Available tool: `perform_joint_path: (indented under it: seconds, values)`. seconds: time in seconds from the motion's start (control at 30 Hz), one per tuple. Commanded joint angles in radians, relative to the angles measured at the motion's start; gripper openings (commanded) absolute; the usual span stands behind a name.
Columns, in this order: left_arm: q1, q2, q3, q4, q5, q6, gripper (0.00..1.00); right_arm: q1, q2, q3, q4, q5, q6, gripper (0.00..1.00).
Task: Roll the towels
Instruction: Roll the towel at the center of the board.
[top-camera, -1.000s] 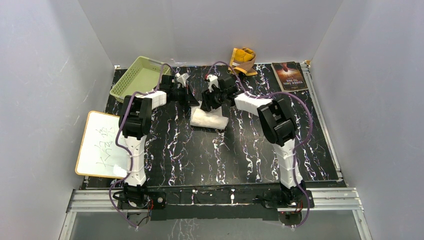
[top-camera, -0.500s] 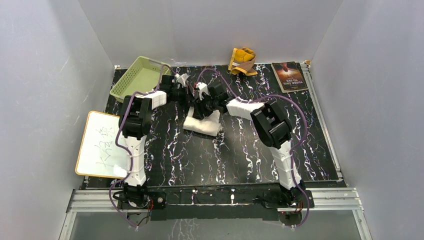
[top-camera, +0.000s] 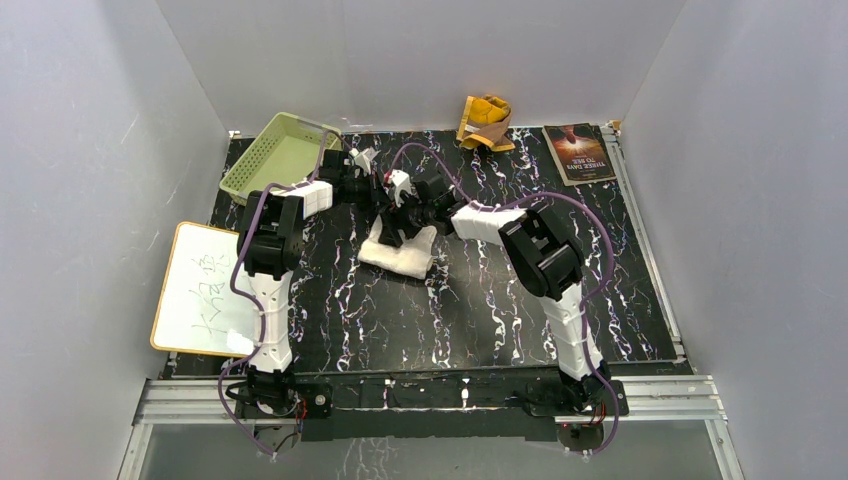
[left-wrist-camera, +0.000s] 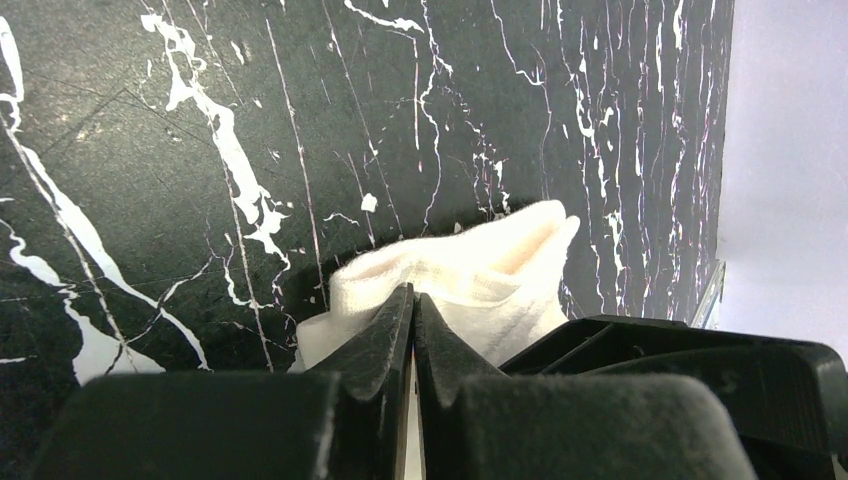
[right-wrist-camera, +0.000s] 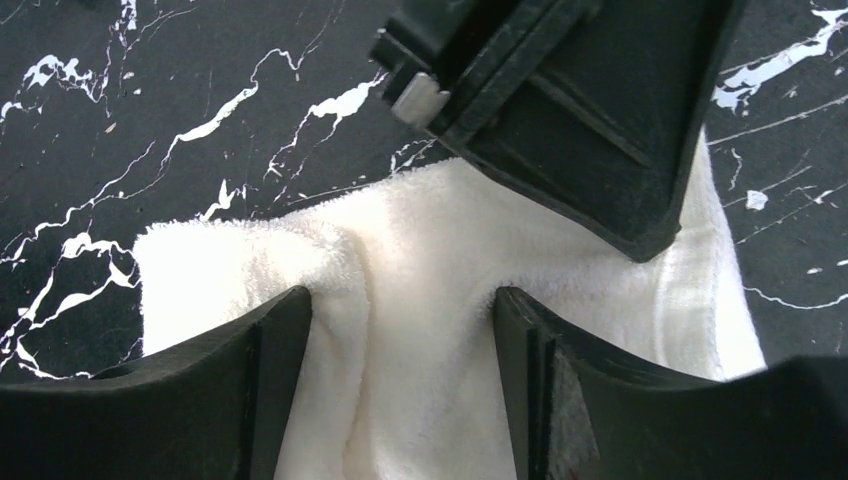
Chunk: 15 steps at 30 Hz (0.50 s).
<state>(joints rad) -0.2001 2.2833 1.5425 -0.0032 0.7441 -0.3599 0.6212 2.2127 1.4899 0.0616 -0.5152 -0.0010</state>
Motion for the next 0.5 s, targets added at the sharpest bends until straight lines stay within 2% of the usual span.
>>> perform_joint_path:
  seconds: [0.0, 0.17, 0.27, 0.33, 0.47]
  values:
    - [-0.005, 0.021, -0.055, -0.155, -0.122, 0.037, 0.02, 0.037, -0.051, -0.026, -0.042, -0.003, -0.013, 0.69]
    - [-0.004, 0.002, -0.083, -0.154, -0.124, 0.032, 0.02, -0.003, -0.132, 0.016, -0.043, 0.104, -0.006, 0.73]
    - [-0.005, 0.007, -0.082, -0.170, -0.124, 0.042, 0.03, -0.020, -0.196, 0.013, -0.045, 0.108, -0.002, 0.74]
    - [-0.005, 0.003, -0.092, -0.166, -0.121, 0.045, 0.03, -0.021, -0.244, -0.010, -0.048, 0.083, -0.004, 0.75]
    - [-0.005, -0.002, -0.105, -0.165, -0.119, 0.048, 0.03, -0.022, -0.293, -0.050, -0.103, -0.066, -0.027, 0.76]
